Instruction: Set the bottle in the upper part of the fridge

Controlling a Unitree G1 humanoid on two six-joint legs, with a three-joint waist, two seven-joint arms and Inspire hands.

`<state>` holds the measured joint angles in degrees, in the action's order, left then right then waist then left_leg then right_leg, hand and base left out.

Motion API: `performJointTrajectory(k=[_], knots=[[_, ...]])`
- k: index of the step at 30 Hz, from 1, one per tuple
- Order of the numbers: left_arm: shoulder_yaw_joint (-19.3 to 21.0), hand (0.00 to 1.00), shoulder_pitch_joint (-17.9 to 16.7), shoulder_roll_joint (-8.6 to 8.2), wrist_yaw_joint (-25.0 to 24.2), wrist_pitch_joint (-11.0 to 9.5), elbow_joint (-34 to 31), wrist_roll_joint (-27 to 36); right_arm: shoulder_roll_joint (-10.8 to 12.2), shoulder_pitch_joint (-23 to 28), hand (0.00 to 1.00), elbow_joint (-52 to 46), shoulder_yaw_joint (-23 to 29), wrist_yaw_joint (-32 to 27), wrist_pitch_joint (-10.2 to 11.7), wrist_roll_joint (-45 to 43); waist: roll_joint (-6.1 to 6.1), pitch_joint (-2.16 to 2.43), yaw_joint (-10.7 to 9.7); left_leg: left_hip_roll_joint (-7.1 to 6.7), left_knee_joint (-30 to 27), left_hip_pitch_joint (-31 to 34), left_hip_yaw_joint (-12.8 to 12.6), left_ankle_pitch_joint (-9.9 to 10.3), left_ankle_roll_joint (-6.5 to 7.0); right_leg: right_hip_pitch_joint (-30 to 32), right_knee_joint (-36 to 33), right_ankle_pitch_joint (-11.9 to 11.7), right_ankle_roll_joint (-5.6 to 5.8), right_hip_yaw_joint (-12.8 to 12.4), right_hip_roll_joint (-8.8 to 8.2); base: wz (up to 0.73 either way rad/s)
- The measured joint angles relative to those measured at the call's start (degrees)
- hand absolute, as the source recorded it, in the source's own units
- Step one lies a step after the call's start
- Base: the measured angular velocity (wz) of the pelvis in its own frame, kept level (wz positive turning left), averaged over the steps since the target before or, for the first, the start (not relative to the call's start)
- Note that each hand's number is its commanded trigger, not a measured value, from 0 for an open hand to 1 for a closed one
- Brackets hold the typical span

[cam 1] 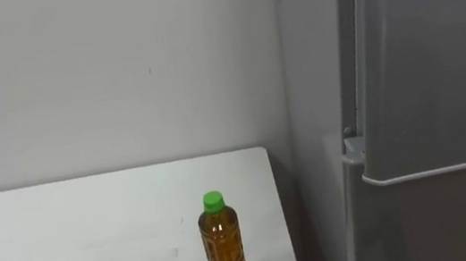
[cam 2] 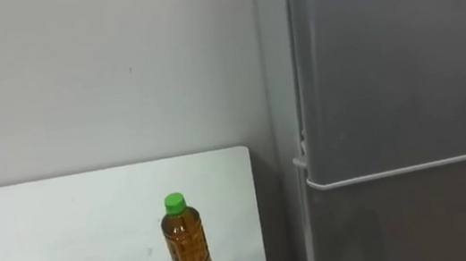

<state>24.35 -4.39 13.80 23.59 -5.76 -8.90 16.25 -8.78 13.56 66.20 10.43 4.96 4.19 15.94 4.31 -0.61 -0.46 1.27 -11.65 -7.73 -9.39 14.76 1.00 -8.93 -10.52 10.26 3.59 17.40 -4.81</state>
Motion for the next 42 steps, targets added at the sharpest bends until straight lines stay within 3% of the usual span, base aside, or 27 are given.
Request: performJointTrajectory(k=[6,13,20,26,30,35,39,42], knots=[[-2.9,0.0,4.2,0.01,-2.7,0.2,-4.2,1.6,0.1,-1.1,0.0,-0.6,-0.2,0.3,-0.6,-0.1,-0.2,-0.13,-2.3,0.0,0.0,0.1,0.1,0.0,0.0,0.2,0.0,0.0,0.03,-0.1,0.02,-0.01],[-11.2,0.0,9.1,0.08,-10.1,0.8,-9.8,2.4,0.2,-3.3,0.0,1.3,-0.8,1.6,-0.7,-0.8,-0.87,-0.14,-4.7,-0.15,-0.1,-0.1,0.0,0.0,0.02,0.7,0.1,0.0,0.03,-1.6,0.01,-0.04],[-17.8,0.0,13.4,0.05,-18.1,4.6,-9.8,4.4,0.4,-4.8,0.0,1.8,-1.8,1.5,-1.8,-0.8,-1.15,0.02,-7.3,-0.07,-0.2,0.3,-1.3,0.0,0.0,0.8,0.9,0.0,0.01,-1.8,0.13,-0.08],[-20.3,0.0,19.2,0.07,-22.7,6.1,-9.9,4.6,0.3,-5.3,0.0,1.8,-2.1,1.5,-1.8,-0.7,-0.66,0.36,-8.8,-0.04,-0.2,0.0,-1.6,0.0,-0.01,0.8,0.9,0.0,0.0,-3.0,0.25,-0.05],[-23.0,0.0,20.2,0.17,-24.7,6.8,-10.4,6.8,0.0,-5.8,0.0,1.9,-2.5,1.7,-2.3,-0.6,-0.35,0.48,-10.1,-0.05,-0.1,-0.1,-1.6,0.0,-0.02,0.6,0.9,0.0,0.0,-3.2,0.26,0.0],[-28.7,0.0,20.3,0.14,-26.7,8.8,-9.9,9.7,-0.8,-7.4,0.0,1.9,-4.8,1.4,-3.1,-0.6,0.15,-0.1,-11.6,0.03,-0.2,0.3,-1.8,0.0,-0.02,1.0,0.8,0.0,-0.01,-3.4,0.27,0.0],[-30.2,0.0,20.9,0.04,-27.2,10.8,-9.5,13.4,-1.5,-7.8,0.0,1.6,-5.5,1.2,-3.9,-0.4,0.7,0.04,-11.9,0.12,-0.2,0.6,-2.8,-0.1,-0.03,2.1,0.6,-0.1,-0.09,-4.5,0.37,-0.13],[-30.8,0.0,22.0,0.03,-27.2,10.8,-9.5,13.7,-1.5,-7.9,0.0,1.3,-5.8,0.9,-4.3,0.0,0.58,-0.02,-12.3,0.12,-0.1,0.6,-2.9,-0.1,-0.03,2.0,0.7,-0.1,-0.09,-4.5,0.39,-0.02]])
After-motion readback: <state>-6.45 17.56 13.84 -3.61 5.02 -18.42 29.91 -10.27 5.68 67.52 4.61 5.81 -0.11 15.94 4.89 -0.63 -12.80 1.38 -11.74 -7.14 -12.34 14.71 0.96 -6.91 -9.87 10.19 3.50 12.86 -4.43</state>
